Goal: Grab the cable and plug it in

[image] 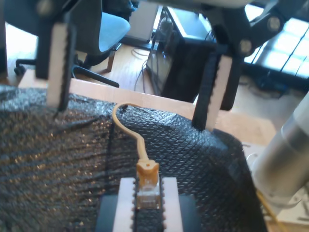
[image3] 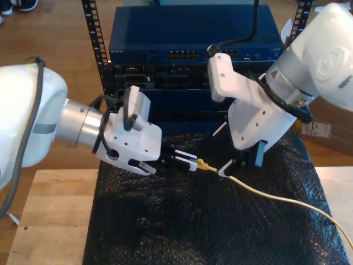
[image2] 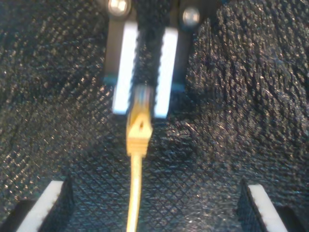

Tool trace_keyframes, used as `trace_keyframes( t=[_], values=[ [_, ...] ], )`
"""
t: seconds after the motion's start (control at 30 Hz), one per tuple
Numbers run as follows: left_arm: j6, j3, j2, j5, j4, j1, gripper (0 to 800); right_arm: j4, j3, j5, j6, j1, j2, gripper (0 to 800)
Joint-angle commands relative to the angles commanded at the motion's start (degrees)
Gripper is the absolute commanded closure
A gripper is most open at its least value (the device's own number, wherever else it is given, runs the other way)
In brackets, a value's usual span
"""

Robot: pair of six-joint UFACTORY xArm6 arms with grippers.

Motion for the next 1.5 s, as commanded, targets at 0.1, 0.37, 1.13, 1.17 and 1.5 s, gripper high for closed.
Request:
trace_keyframes(
  t=[0.1,0.37,1.13,1.17,1.5],
  values=[
    [-2.64,-0.53,0.44,1.58,0.0,0.26,798,0.18,-0.09,-0.09,-0.88,-0.09,0.0,2],
    [-9.85,-2.64,3.52,7.91,-0.09,4.75,798,0.09,-0.18,-0.26,-1.32,-0.44,-2.64,4],
    [-11.43,-4.66,13.63,26.64,-6.51,12.4,793,7.91,7.03,-11.16,-11.43,4.75,-17.41,4],
    [-11.43,-4.84,14.33,27.6,-7.03,12.57,793,8.0,7.03,-11.78,-11.6,5.45,-17.58,4],
    [-11.87,-5.45,16.88,33.14,-8.97,13.27,793,7.91,12.04,-22.24,-13.36,12.31,-19.87,4]
  ],
)
